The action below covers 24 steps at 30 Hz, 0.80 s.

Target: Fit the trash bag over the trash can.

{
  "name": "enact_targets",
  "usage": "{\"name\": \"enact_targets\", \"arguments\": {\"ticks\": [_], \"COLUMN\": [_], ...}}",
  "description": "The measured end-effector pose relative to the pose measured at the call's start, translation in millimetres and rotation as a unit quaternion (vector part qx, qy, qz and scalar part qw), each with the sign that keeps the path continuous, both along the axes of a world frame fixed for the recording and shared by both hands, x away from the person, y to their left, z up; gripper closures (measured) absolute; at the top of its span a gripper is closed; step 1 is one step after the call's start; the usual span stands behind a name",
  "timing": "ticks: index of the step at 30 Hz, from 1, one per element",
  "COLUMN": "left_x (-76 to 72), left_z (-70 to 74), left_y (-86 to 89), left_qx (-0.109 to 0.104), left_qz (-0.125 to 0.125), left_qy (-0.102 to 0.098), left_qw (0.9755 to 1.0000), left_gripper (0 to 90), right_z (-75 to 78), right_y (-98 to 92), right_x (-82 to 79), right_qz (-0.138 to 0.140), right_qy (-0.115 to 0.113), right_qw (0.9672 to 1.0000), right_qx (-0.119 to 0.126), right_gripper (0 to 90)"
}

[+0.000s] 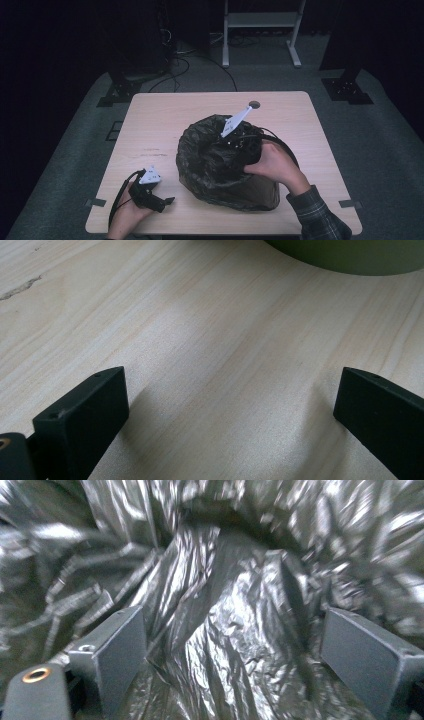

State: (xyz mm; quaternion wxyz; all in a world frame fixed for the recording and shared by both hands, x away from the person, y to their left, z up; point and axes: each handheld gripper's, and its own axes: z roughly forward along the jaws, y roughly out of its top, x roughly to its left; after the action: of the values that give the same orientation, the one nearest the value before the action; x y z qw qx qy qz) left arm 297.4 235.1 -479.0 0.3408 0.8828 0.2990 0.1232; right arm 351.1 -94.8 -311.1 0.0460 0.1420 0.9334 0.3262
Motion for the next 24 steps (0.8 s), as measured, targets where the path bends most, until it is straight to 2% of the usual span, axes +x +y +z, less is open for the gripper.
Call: {"name": "enact_targets", "arguments": {"ticks": [4, 8, 12, 17, 21, 24], "left_x": [-1.1, -1.8, -2.9, -2.9, -2.8, -2.8], "left_z": [-1.7, -2.9, -4.6, -4.6, -4.5, -4.6], "left_y": [1.4, 2.1, 3.7, 3.7, 3.8, 3.8], "left_qx": [-0.009, -0.013, -0.021, -0.021, -0.020, -0.021], "left_qz": [0.001, -0.002, -0.002, -0.002, -0.003, -0.003], "left_qy": [-0.005, -0.008, -0.015, -0.015, -0.014, -0.014], "left_qw": [0.9999, 0.9999, 0.9997, 0.9997, 0.9997, 0.9997], "left_gripper": [0.0, 0.0, 0.0, 0.0, 0.0, 0.0], "right_z": [15.9, 28.7, 36.5, 37.7, 31.8, 23.6], "right_y": [-3.2, 3.0, 19.2, 42.0, 57.5, 67.8], "right_x": [-3.2, -3.9, -0.5, 8.7, 14.5, 16.5], "right_qz": [-0.003, 0.002, -0.002, -0.013, -0.012, -0.007], "right_qy": [-0.019, -0.031, -0.045, -0.056, -0.045, -0.037], "right_qw": [0.9997, 0.9986, 0.9967, 0.9949, 0.9959, 0.9977], "right_qx": [0.017, 0.042, 0.067, 0.083, 0.077, 0.056], "right_gripper": [10.6, 9.9, 10.0, 9.9, 10.0, 10.0]}}
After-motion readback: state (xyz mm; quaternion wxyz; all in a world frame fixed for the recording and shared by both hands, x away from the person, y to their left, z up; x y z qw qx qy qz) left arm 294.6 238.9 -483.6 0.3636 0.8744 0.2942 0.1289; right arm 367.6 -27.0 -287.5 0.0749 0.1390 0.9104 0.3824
